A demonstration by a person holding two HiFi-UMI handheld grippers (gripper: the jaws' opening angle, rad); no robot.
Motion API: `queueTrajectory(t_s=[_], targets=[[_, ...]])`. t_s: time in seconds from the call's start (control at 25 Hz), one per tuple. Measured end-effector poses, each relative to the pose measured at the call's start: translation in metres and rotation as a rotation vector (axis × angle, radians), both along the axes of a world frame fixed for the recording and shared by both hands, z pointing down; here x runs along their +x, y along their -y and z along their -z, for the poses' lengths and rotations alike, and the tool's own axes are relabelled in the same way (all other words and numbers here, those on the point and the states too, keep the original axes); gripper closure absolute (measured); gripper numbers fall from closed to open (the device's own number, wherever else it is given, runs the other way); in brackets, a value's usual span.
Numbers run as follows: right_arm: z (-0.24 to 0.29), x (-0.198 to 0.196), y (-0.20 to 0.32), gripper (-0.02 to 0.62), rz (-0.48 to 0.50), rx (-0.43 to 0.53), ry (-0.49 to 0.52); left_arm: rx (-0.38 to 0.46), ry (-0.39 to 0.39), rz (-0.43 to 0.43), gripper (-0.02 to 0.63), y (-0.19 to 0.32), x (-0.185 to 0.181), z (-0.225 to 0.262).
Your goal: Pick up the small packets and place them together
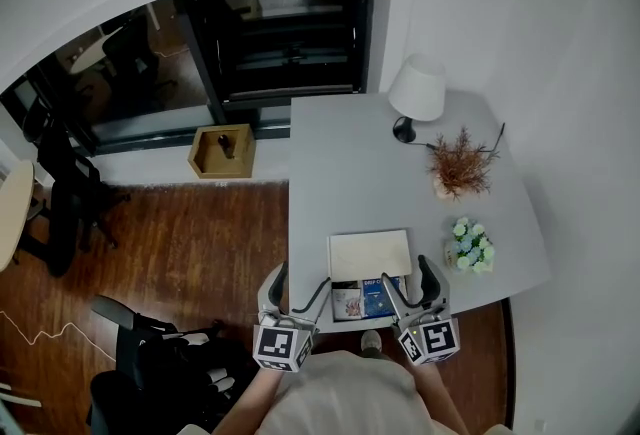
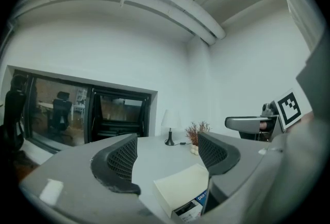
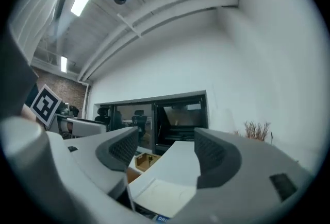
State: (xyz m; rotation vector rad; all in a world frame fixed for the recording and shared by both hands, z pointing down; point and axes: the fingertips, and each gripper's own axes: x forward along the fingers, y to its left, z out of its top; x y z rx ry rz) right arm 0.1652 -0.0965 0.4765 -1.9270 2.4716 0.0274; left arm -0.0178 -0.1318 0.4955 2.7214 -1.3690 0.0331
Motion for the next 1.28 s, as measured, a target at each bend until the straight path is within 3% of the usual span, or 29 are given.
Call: queueTrajectory(t_s=[0.08, 0.32, 0.36, 0.44, 0.56, 0.8, 1.0, 1.28], targets=[[0.014, 0.005, 0.000, 0.169, -0.020, 0.037, -0.019, 0.013, 0.005, -0.002, 0.256, -0.001, 0.000, 0.005], [0.031, 0.019, -0.001, 0.170, -0.032, 0.060, -0.017, 0.004, -0.020, 0.005, 0.258, -0.003, -0.004, 0.015], [0.032, 0.020, -0.001, 0.170, -0.028, 0.056, -0.017, 0.001, -0.004, 0.015, 0.289, -0.002, -0.006, 0.015], [0.029, 0.021, 0.001, 0.170, -0.008, 0.038, -0.012, 0.016, 0.036, 0.020, 0.305, -0.001, -0.008, 0.015], [0.015, 0.017, 0.005, 0.177, 0.049, -0.026, 0.000, 0.024, 0.023, 0.003, 0.304, -0.001, -0.008, 0.015], [-0.052, -0.002, 0.011, 0.207, 0.208, -0.316, 0.044, -0.001, 0.012, 0.035, 0.282, 0.000, -0.012, 0.003], [-0.150, -0.026, 0.004, 0.210, 0.357, -0.679, 0.062, -0.013, 0.018, 0.068, 0.282, 0.004, -0.017, -0.002], [-0.269, -0.062, -0.017, 0.212, 0.452, -1.115, 0.089, -0.039, 0.034, 0.122, 0.282, 0.009, -0.030, -0.010]])
